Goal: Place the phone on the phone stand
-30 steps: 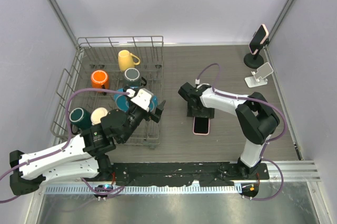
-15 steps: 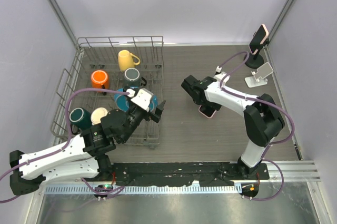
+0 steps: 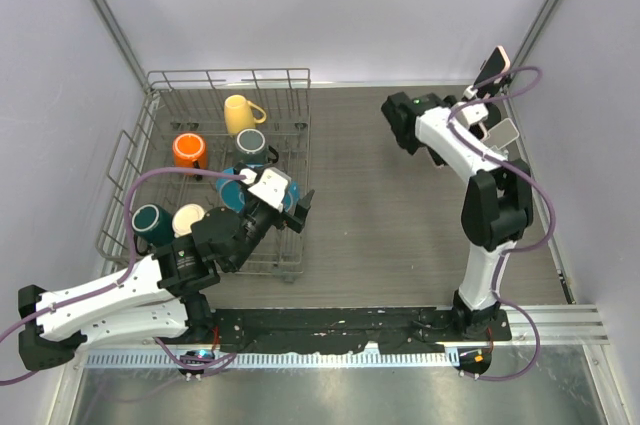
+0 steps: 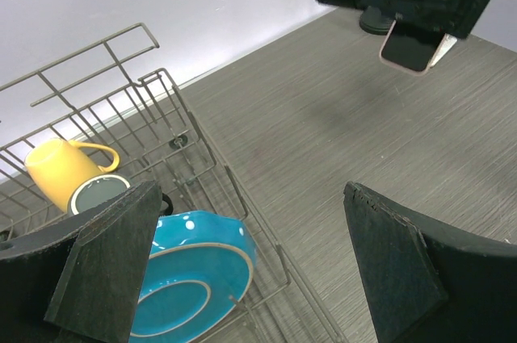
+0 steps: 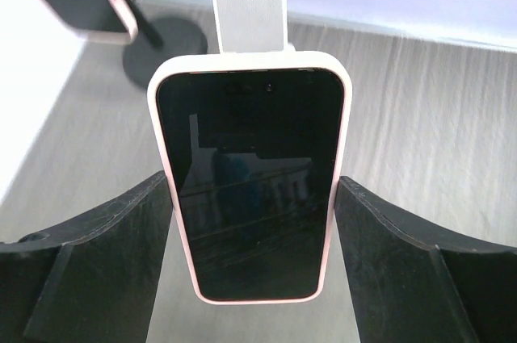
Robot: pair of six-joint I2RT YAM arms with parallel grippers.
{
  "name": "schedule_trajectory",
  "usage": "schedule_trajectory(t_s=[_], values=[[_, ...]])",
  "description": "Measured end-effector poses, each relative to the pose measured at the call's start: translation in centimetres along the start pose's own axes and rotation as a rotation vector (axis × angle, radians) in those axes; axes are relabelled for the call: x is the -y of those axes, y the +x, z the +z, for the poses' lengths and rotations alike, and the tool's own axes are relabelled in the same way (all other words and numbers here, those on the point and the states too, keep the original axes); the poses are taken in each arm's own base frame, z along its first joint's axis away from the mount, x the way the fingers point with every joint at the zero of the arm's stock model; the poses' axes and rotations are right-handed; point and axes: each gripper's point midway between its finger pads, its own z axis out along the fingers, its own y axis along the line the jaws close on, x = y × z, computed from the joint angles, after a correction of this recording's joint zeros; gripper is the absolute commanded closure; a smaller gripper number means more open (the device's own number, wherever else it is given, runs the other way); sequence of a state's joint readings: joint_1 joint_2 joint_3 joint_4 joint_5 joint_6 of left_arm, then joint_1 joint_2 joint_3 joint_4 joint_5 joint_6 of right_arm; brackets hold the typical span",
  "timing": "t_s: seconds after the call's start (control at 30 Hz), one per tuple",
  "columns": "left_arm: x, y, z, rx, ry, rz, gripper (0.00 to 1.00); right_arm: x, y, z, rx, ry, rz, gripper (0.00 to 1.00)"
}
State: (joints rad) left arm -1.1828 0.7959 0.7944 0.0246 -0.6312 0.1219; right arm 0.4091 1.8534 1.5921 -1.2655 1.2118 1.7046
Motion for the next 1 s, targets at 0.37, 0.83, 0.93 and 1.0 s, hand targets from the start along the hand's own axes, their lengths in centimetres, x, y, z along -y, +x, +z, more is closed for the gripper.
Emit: schedule_trajectory(t_s=[0.37,0.83,0.93,1.0], values=[[-0.1,0.0,0.0,0.0,-0.003,0.002,0.01,-1.5,-4.7,10.3,0.204,0.21,0.142,1.0],[-0.2,-0.3,-0.2,0.008,-0.004,-0.004,0.01,-1.9,-4.4,13.2,0.23,0.268,0.047,1.0],[-0.2,-0.3,-0.2,0.008,-0.004,-0.005,0.01,-1.8,-3.8,13.4,0.225,0.274,0.014,1.0],[-0.2,-0.3,-0.2,0.008,-0.004,-0.005,0.01,-1.8,-3.9,13.3,0.223,0.273,-0.009,1.0]])
